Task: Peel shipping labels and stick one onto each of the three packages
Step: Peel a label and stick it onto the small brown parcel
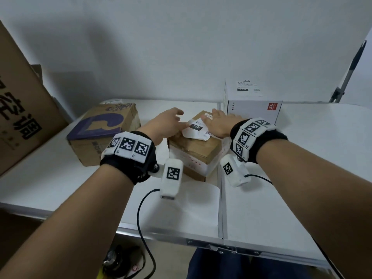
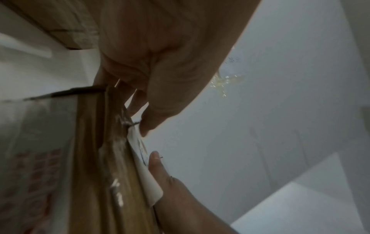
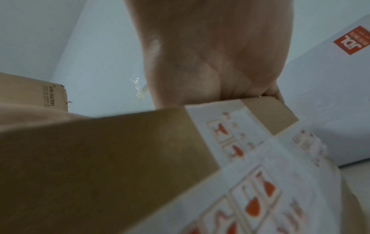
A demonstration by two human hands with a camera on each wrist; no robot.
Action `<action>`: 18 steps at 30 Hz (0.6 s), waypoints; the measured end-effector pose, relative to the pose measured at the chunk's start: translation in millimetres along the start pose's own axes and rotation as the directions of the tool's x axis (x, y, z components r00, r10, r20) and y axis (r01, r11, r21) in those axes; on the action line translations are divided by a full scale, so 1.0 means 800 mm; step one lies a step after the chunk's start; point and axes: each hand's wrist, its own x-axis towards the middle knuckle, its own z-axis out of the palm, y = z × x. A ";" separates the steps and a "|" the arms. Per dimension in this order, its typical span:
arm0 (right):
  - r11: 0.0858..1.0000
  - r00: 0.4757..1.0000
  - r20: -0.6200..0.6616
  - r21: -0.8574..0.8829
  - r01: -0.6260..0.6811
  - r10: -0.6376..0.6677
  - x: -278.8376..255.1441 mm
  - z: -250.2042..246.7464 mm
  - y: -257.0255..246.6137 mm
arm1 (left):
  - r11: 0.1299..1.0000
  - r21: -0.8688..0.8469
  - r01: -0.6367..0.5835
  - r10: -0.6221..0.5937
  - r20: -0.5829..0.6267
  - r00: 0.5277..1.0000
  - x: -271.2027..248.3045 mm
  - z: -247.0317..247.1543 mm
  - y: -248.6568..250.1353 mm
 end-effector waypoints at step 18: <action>0.997 0.997 -0.041 0.027 -0.069 0.070 -0.007 0.001 0.010 | 0.909 0.399 -0.124 -0.018 0.334 0.942 -0.017 0.016 0.023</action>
